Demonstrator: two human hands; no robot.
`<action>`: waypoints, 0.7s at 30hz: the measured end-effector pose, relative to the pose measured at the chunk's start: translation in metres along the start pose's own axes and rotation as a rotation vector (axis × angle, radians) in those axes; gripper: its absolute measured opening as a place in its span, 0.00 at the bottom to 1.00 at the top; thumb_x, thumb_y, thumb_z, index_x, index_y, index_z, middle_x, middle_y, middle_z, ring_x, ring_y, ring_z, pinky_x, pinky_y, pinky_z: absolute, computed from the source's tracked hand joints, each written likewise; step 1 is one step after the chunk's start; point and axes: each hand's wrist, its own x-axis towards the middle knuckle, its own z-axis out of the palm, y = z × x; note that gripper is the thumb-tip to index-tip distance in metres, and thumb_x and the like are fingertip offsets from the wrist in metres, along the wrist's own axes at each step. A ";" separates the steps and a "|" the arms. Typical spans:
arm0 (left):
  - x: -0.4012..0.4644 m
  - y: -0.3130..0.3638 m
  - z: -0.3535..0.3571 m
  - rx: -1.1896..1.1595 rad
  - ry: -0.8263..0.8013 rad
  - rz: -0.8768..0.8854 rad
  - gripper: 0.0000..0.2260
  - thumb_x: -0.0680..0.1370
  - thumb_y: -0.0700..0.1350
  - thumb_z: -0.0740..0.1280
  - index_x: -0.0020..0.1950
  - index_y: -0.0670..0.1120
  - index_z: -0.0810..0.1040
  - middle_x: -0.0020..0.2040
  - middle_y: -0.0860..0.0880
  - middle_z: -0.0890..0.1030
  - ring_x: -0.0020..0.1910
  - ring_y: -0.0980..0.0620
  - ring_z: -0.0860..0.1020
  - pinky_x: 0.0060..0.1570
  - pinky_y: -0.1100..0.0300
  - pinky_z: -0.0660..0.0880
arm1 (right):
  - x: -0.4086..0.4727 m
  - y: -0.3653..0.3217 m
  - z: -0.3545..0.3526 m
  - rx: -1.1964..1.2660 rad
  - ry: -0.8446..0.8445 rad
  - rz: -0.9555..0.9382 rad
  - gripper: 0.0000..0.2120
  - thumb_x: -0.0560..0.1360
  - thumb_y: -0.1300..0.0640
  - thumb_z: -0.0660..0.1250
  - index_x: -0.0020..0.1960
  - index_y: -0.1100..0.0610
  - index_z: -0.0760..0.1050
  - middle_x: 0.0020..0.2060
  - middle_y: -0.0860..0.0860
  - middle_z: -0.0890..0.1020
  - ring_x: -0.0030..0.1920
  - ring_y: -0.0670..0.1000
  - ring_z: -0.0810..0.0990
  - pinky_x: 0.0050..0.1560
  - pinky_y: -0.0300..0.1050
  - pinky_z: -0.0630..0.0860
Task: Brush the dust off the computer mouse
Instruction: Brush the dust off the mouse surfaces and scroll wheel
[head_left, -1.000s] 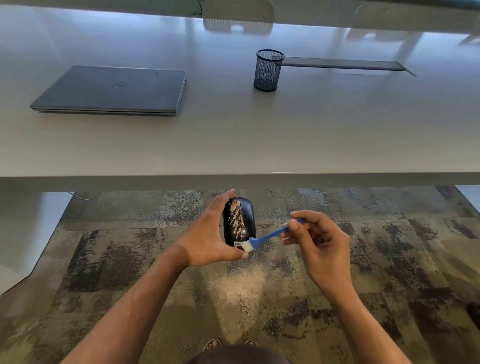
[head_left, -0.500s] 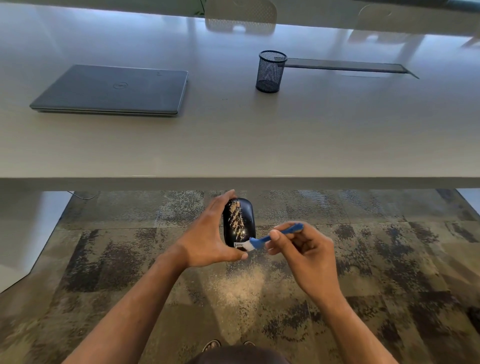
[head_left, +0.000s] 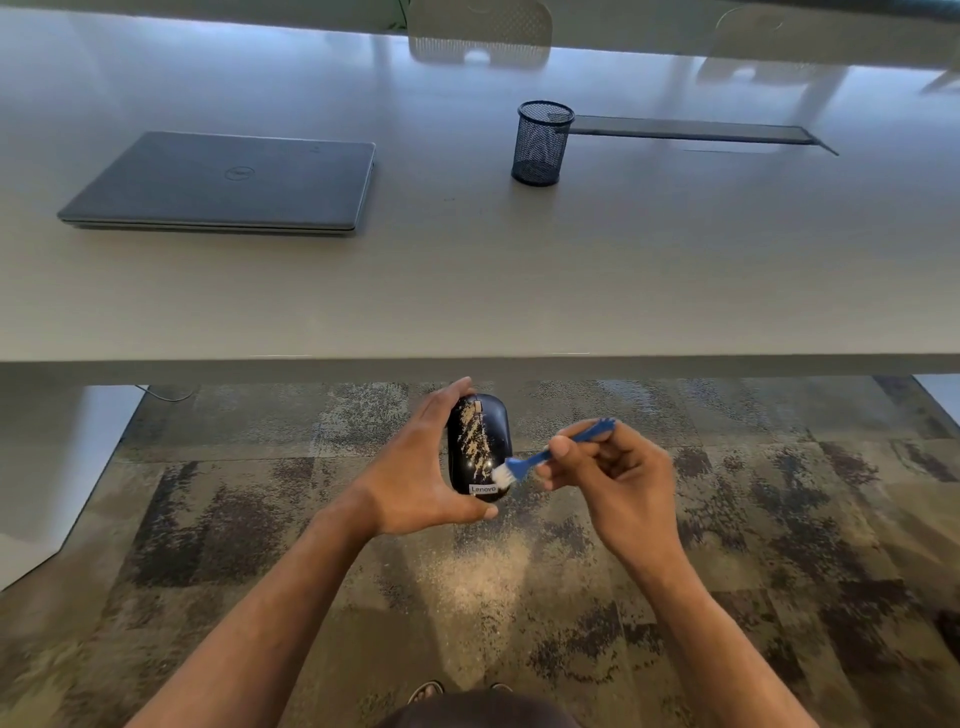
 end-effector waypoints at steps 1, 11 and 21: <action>0.000 0.000 0.000 -0.001 0.000 -0.002 0.55 0.60 0.54 0.82 0.77 0.54 0.50 0.73 0.53 0.62 0.68 0.57 0.63 0.68 0.59 0.60 | 0.004 -0.001 -0.001 0.000 0.026 0.001 0.06 0.73 0.60 0.71 0.48 0.62 0.80 0.35 0.58 0.86 0.36 0.58 0.85 0.40 0.50 0.84; -0.005 0.002 0.000 0.016 -0.021 -0.002 0.56 0.60 0.56 0.81 0.77 0.54 0.50 0.73 0.53 0.61 0.70 0.56 0.63 0.70 0.54 0.60 | 0.019 -0.008 -0.007 0.073 0.028 0.061 0.07 0.73 0.59 0.70 0.47 0.63 0.79 0.33 0.59 0.85 0.33 0.55 0.85 0.38 0.46 0.83; -0.008 0.010 -0.001 0.011 -0.025 0.014 0.55 0.60 0.54 0.81 0.78 0.53 0.50 0.74 0.53 0.61 0.70 0.57 0.61 0.70 0.56 0.58 | 0.036 -0.018 0.002 -0.114 -0.147 -0.015 0.05 0.75 0.58 0.70 0.47 0.60 0.79 0.35 0.56 0.85 0.35 0.55 0.85 0.40 0.47 0.83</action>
